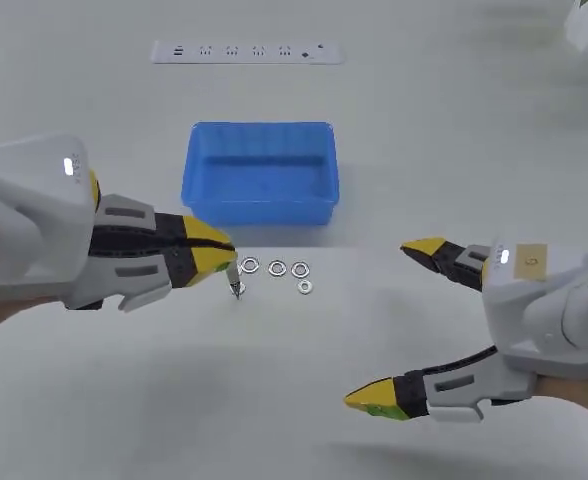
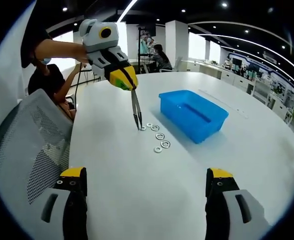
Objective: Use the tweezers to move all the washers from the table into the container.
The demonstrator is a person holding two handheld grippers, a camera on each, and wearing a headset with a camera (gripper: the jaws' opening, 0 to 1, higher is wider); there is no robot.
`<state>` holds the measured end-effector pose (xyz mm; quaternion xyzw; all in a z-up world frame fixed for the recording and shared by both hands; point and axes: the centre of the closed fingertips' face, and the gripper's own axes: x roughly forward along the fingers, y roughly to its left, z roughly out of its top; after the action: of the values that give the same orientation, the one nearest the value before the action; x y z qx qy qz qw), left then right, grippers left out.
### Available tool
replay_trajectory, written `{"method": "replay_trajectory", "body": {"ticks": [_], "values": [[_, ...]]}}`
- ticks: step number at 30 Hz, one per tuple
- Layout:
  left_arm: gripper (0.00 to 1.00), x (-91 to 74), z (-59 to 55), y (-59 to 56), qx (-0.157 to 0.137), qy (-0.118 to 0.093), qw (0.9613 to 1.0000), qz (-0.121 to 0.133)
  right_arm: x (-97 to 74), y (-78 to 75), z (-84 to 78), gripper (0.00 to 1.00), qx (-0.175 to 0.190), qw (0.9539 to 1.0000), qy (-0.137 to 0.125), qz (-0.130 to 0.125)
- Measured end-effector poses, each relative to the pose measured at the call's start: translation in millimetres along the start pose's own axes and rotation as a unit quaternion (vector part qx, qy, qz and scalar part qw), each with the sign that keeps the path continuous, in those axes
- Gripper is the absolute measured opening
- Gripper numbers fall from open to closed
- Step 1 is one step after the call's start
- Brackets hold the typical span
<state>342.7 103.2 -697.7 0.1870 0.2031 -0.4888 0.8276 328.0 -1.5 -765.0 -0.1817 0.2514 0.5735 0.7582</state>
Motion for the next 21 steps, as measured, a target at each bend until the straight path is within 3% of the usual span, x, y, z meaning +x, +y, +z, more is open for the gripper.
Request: {"method": "replay_trajectory", "body": {"ticks": [7, 21], "values": [[0.05, 1.0, 0.8, 0.5, -0.007, -0.003, 1.0, -0.004, 3.0, 2.9, 0.3, 0.99, 0.001, 1.0, 0.001, 0.007], [0.05, 5.4, 4.4, -0.6, 0.01, -0.001, 0.9998, -0.016, 5.7, 9.4, -0.7, 0.99, -0.002, 0.9998, 0.003, 0.018]]}}
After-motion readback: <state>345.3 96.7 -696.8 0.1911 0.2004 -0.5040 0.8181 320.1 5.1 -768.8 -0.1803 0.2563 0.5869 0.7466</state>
